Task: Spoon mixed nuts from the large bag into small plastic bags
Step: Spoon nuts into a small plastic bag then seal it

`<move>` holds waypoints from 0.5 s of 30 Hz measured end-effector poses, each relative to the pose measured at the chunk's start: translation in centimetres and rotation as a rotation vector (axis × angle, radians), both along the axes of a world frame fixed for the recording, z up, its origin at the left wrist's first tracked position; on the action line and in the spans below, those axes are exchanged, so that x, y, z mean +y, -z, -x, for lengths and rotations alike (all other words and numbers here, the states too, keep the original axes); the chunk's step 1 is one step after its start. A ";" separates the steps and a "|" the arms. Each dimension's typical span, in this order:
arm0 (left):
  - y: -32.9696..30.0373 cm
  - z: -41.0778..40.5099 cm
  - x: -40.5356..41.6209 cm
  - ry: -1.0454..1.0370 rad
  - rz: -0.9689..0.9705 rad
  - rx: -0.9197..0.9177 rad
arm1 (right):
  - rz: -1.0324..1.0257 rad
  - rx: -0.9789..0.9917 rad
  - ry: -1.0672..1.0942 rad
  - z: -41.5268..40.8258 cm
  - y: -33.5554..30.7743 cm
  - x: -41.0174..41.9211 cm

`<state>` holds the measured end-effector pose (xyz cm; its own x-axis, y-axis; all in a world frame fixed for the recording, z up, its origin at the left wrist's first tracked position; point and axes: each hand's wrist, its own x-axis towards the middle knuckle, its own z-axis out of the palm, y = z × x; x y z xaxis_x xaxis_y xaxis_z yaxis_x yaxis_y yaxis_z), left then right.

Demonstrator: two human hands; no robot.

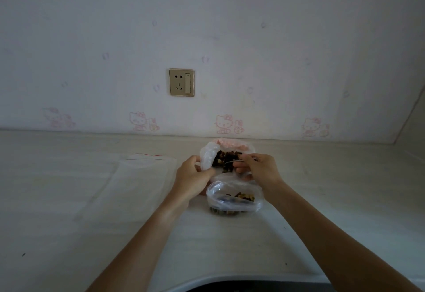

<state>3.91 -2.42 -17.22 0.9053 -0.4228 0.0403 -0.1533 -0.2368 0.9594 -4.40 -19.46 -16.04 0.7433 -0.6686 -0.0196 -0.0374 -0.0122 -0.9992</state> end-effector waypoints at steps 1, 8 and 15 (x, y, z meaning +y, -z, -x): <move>0.0 0.0 0.0 0.001 0.011 0.004 | -0.017 -0.003 0.002 0.1 0.0 -0.1; 0.0 -0.1 -0.1 -0.007 0.035 0.000 | -0.056 -0.030 -0.018 1.2 0.0 -0.6; -0.2 0.0 0.1 -0.011 0.051 -0.001 | -0.042 -0.061 -0.032 2.3 -0.8 -1.1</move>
